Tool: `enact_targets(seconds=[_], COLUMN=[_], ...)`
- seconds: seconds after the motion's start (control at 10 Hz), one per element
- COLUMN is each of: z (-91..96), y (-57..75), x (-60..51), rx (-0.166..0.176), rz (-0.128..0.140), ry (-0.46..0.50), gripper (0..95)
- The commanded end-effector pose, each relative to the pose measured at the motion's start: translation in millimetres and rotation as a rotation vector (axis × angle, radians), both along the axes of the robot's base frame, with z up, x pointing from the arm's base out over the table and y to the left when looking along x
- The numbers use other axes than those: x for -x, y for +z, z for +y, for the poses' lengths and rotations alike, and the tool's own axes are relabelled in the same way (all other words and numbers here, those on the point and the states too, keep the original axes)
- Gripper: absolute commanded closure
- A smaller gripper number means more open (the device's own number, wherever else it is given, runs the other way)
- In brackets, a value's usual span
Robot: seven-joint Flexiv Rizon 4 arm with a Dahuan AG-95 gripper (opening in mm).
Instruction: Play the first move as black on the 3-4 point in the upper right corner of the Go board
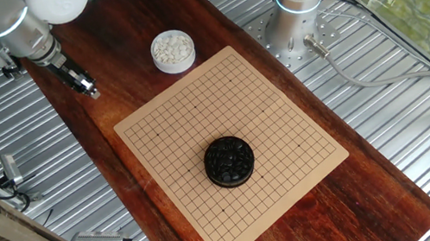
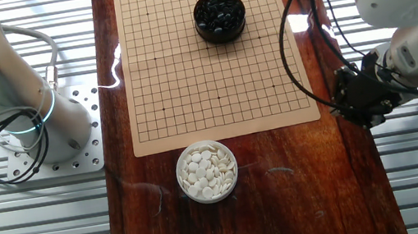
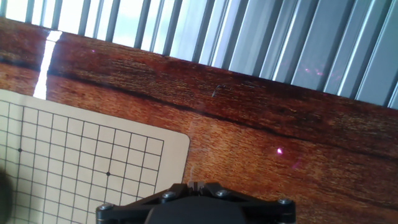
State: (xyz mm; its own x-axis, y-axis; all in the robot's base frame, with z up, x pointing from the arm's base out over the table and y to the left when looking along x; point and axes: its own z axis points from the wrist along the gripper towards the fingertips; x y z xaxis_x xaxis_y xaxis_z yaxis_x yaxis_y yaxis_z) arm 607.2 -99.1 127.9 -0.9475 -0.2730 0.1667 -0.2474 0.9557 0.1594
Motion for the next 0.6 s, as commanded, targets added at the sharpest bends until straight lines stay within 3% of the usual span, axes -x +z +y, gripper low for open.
enact_targets(seconds=[0.1,0.6], z=[-0.2,-0.2], y=[0.0,0.0], x=[0.1,0.1], rx=[0.003,-0.002], rz=[0.0,-0.001], ry=[0.0,0.055], gripper=[95.0,95.0])
